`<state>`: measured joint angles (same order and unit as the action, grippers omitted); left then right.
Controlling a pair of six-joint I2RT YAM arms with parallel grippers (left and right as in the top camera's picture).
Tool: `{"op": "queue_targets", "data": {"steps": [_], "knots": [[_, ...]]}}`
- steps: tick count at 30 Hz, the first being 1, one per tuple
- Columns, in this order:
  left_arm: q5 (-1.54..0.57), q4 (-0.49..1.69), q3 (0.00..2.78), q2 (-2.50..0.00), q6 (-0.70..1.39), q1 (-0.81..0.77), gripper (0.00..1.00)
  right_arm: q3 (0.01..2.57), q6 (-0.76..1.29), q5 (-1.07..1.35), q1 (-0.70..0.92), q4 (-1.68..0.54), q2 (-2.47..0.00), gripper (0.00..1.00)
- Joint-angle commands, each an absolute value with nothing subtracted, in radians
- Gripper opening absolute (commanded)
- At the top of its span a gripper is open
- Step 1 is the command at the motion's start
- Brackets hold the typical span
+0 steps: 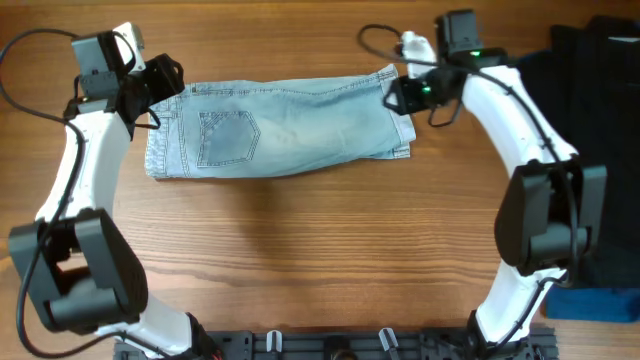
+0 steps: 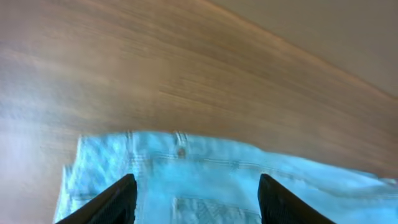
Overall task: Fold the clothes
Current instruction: 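Grasp the folded shorts' ends with both grippers and press them flat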
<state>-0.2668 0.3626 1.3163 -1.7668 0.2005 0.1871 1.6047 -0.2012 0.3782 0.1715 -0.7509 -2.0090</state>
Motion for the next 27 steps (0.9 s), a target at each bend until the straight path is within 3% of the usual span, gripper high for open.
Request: {"op": "queue_targets", "data": {"steps": [1,3,6,7,9,15,25,27], "knots": [[-0.264,0.476,1.329,-1.755,0.271,0.157,0.63,1.626,-0.29,0.493,0.264,-0.622,-1.986,0.55],[-0.263,0.52,1.329,-1.755,0.271,0.149,0.63,1.626,-0.436,0.517,0.297,-0.545,-1.989,0.45],[-0.264,0.561,1.328,-1.756,0.271,0.148,0.64,1.626,-0.662,0.337,0.339,-0.509,-2.014,0.45],[-0.264,0.572,1.328,-1.756,0.271,0.148,0.64,1.626,-0.746,0.277,0.346,-0.501,-2.034,0.46],[-0.263,0.584,1.328,-1.756,0.27,0.148,0.65,1.626,-0.846,0.215,0.347,-0.458,-2.073,0.64],[-0.263,0.592,1.328,-1.757,0.27,0.148,0.67,1.626,-1.158,0.198,0.342,-0.339,-2.14,0.59],[-0.26,0.596,1.328,-1.765,0.27,0.148,0.69,1.626,-1.159,0.198,0.319,-0.318,-2.253,0.59],[-0.26,0.596,1.328,-1.766,0.27,0.148,0.71,1.626,-1.144,0.177,0.319,-0.292,-2.267,0.46]]}}
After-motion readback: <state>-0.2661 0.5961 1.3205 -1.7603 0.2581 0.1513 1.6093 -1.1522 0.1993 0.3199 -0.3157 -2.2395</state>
